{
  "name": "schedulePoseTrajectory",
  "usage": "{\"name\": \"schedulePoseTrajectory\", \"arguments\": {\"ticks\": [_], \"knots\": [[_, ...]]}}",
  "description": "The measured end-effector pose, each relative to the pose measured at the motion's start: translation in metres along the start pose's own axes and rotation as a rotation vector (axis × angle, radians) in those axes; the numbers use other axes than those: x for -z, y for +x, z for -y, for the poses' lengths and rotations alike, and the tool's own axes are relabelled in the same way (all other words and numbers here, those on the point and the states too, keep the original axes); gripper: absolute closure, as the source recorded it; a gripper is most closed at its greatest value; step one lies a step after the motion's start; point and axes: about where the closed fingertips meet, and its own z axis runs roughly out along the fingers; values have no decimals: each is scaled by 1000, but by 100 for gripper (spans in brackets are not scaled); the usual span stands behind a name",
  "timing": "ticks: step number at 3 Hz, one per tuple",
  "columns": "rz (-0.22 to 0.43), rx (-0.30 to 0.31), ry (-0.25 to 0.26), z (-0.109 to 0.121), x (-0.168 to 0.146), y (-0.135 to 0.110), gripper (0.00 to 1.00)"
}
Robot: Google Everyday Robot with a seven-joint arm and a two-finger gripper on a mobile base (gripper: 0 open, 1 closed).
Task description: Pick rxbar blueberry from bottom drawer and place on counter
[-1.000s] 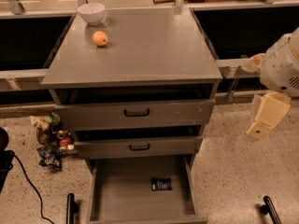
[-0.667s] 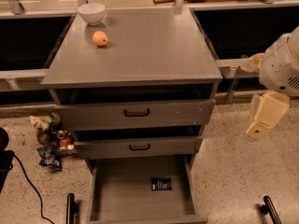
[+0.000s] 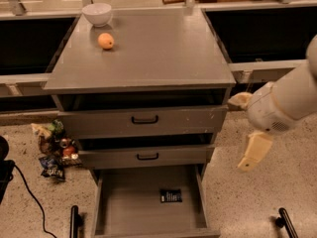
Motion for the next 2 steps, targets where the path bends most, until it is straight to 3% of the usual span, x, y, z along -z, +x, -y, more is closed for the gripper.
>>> {"name": "schedulePoseTrajectory", "arguments": {"ticks": [2], "knots": [[176, 33, -101, -19, -101, 21, 0]]}}
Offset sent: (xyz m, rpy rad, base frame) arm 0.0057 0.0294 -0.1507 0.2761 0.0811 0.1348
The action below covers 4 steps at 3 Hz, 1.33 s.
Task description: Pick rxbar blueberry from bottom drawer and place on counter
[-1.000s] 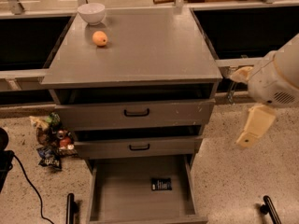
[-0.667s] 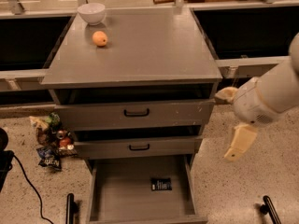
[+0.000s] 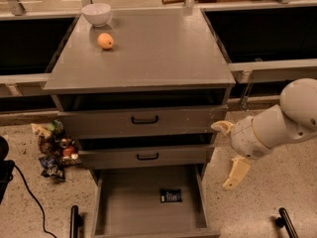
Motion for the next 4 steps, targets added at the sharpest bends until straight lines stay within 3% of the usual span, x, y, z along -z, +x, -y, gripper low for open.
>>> {"name": "schedulePoseTrajectory", "arguments": {"ticks": [1, 2, 4], "knots": [[0, 0, 0, 0, 0, 0, 0], [-8, 21, 4, 6, -30, 19, 0], [41, 79, -18, 16, -124, 73, 0]]}}
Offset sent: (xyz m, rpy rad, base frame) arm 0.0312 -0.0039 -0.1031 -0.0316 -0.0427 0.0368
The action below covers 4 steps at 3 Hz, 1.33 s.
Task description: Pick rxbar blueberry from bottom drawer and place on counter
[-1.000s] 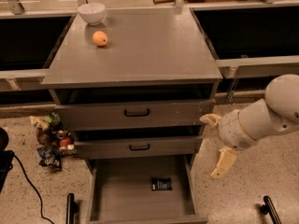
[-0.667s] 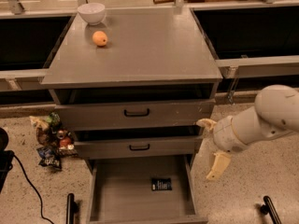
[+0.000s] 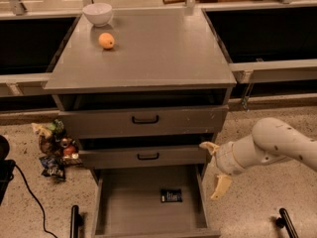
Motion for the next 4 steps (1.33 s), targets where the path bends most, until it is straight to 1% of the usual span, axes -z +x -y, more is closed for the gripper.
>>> {"name": "schedulePoseTrajectory", "arguments": {"ticks": [1, 2, 3, 4], "knots": [[49, 11, -20, 1, -40, 20, 0], [104, -4, -50, -2, -72, 34, 0], [104, -4, -50, -2, -73, 34, 0], [95, -18, -29, 7, -99, 57, 0]]}}
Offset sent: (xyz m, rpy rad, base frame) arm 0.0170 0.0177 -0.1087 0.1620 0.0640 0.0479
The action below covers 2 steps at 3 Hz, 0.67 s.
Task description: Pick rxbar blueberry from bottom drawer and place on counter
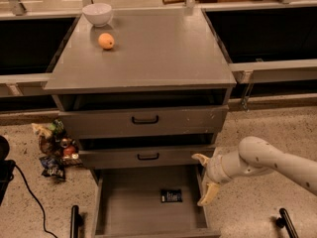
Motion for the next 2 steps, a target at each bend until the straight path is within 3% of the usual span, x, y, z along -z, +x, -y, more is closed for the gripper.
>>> {"name": "schedulePoseTrajectory", "arguments": {"ticks": [2], "knots": [[-4, -6, -1, 16, -69, 59, 0]]}}
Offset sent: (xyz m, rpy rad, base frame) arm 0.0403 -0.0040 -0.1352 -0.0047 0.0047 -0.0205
